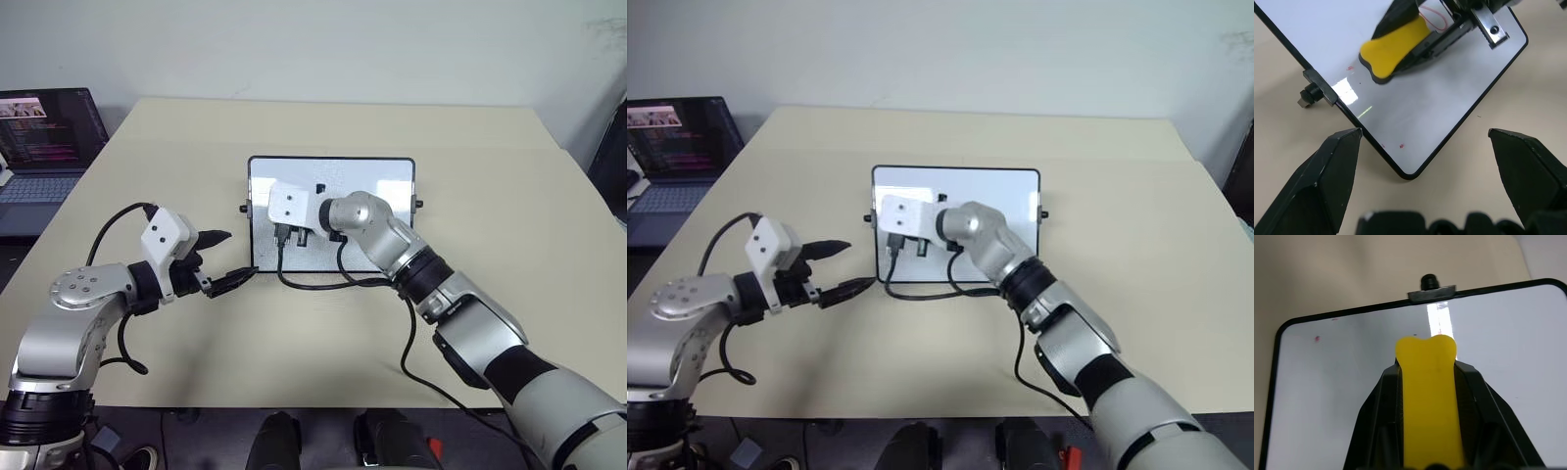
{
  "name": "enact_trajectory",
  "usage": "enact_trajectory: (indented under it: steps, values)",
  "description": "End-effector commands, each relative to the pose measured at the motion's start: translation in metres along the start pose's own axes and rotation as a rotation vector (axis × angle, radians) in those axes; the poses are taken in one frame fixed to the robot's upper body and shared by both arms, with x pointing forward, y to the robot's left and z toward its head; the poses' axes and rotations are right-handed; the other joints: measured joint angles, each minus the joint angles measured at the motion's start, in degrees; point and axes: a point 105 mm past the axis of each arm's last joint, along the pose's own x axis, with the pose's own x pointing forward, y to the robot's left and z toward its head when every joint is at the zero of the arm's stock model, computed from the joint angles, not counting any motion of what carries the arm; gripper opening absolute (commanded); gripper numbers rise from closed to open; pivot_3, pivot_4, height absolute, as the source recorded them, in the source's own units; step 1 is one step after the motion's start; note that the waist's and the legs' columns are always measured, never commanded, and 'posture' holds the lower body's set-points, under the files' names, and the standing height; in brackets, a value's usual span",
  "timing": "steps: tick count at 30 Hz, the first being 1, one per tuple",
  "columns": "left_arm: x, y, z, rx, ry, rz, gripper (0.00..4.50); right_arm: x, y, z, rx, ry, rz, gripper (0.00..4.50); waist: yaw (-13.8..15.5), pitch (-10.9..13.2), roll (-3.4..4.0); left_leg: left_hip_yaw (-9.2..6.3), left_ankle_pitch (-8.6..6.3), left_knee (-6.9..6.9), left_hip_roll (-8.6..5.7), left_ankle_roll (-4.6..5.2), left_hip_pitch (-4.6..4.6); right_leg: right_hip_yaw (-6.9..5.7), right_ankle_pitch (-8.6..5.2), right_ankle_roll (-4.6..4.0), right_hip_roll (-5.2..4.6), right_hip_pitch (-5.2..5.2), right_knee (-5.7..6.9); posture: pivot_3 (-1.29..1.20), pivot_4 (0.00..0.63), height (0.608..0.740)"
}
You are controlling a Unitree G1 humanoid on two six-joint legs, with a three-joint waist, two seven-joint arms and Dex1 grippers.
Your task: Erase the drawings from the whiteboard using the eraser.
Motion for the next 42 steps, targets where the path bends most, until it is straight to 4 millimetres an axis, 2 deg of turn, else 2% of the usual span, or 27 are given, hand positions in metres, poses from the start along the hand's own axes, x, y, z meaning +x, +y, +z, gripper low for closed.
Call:
enact_trajectory:
  steps: [1,4,8,10,13,15,17,21,23,27,32,35,37,40,42]
  values:
    - [0.0,-0.001,0.007,0.029,-0.017,-0.007,4.5,-0.003,-0.005,0.0,-0.013,0.009,-0.021,1.07,0.0,0.0,0.0,-0.01,0.0,0.0,0.0,0.0,0.0,-0.01,0.0,0.0,0.0,0.0,0.0,0.0,0.15,0.74]
    - [0.0,-0.002,0.006,0.027,-0.018,-0.008,4.5,-0.001,-0.011,0.024,-0.013,-0.082,-0.064,1.07,0.0,0.0,0.01,0.0,0.0,0.0,0.0,0.0,-0.01,0.0,0.0,0.0,0.0,0.0,-0.01,0.0,0.15,0.74]
    - [0.001,-0.002,0.006,0.025,-0.017,-0.008,4.5,0.002,-0.02,0.04,-0.03,-0.131,-0.145,1.07,-0.1,0.0,0.02,0.01,0.0,-0.03,0.01,0.0,-0.05,0.01,0.0,0.0,0.0,-0.03,-0.05,0.0,0.15,0.74]
    - [0.001,-0.003,0.006,0.025,-0.017,-0.01,4.5,0.005,-0.018,0.038,-0.037,-0.12,-0.144,1.07,-0.2,0.0,0.02,0.02,0.0,-0.05,0.01,0.0,-0.05,0.02,0.0,0.0,0.0,-0.04,-0.08,0.0,0.15,0.74]
    - [0.001,-0.003,0.005,0.023,-0.016,-0.009,4.5,0.008,0.008,0.016,-0.048,-0.041,0.002,1.07,-0.2,0.0,0.02,0.02,-0.01,-0.05,0.01,0.0,-0.08,0.02,0.0,0.0,0.0,-0.04,-0.12,0.0,0.15,0.74]
    - [0.001,-0.003,0.005,0.023,-0.015,-0.01,4.5,0.007,0.016,0.007,-0.049,-0.017,0.052,1.07,-0.1,0.0,0.02,0.01,-0.01,-0.05,-0.01,0.0,-0.08,0.01,0.0,0.0,-0.01,-0.03,-0.14,0.0,0.15,0.74]
    - [0.001,-0.003,0.005,0.023,-0.014,-0.01,4.5,0.005,0.011,0.007,-0.054,-0.016,0.023,1.07,-0.1,0.0,0.02,0.02,-0.01,-0.04,-0.01,0.0,-0.07,0.02,0.0,0.0,-0.02,-0.02,-0.12,0.0,0.15,0.74]
    - [0.004,-0.003,0.006,0.027,-0.019,-0.02,4.5,0.0,-0.027,0.024,-0.035,-0.078,-0.184,1.07,0.0,0.0,0.03,-0.04,0.0,-0.02,0.01,0.0,-0.05,-0.04,0.0,0.0,0.01,-0.02,-0.03,0.0,0.15,0.74]
    - [0.006,-0.001,0.008,0.029,-0.025,-0.02,4.5,-0.002,-0.037,0.029,-0.015,-0.101,-0.235,1.07,0.0,0.0,0.03,-0.03,0.0,0.0,0.0,-0.01,-0.05,-0.03,0.0,0.0,0.0,-0.02,-0.02,0.0,0.15,0.74]
    - [0.008,-0.002,0.009,0.028,-0.028,-0.027,4.5,0.002,-0.03,0.022,-0.016,-0.07,-0.204,1.04,0.0,0.0,0.02,0.01,-0.01,-0.04,0.0,0.0,-0.06,0.01,0.0,0.0,0.0,-0.02,-0.11,0.0,0.15,0.74]
    - [0.009,-0.001,0.009,0.028,-0.028,-0.035,4.5,0.002,-0.011,-0.002,-0.035,0.019,-0.09,1.04,-0.1,0.0,0.02,0.01,-0.01,-0.07,0.01,0.01,-0.1,0.01,-0.01,-0.01,0.0,-0.05,-0.16,0.0,0.15,0.74]
    - [0.011,-0.002,0.009,0.028,-0.027,-0.043,4.5,-0.001,-0.003,-0.009,-0.033,0.04,-0.04,1.04,-0.1,0.0,0.02,0.01,-0.01,-0.03,0.0,0.01,-0.06,0.02,0.0,-0.01,0.0,-0.02,-0.11,0.0,0.15,0.74]
    - [0.012,-0.003,0.009,0.029,-0.029,-0.049,4.5,-0.002,-0.006,-0.008,-0.032,0.034,-0.053,1.04,0.0,0.0,0.02,0.0,-0.01,-0.01,0.0,0.0,-0.04,0.0,-0.01,0.0,0.0,0.01,-0.07,0.0,0.15,0.74]
    - [0.012,-0.002,0.01,0.029,-0.025,-0.054,4.5,-0.006,-0.028,-0.002,-0.034,0.016,-0.18,1.04,0.0,0.0,0.02,-0.02,0.0,0.01,0.0,0.0,-0.03,-0.02,0.0,-0.01,0.0,0.01,-0.02,0.0,0.15,0.74]
    - [0.012,-0.001,0.011,0.028,-0.025,-0.055,4.5,-0.007,-0.03,-0.004,-0.024,0.024,-0.184,1.04,0.0,0.0,0.02,-0.04,0.0,0.0,0.0,0.0,-0.03,-0.04,0.0,0.0,0.01,0.01,-0.02,0.0,0.15,0.74]
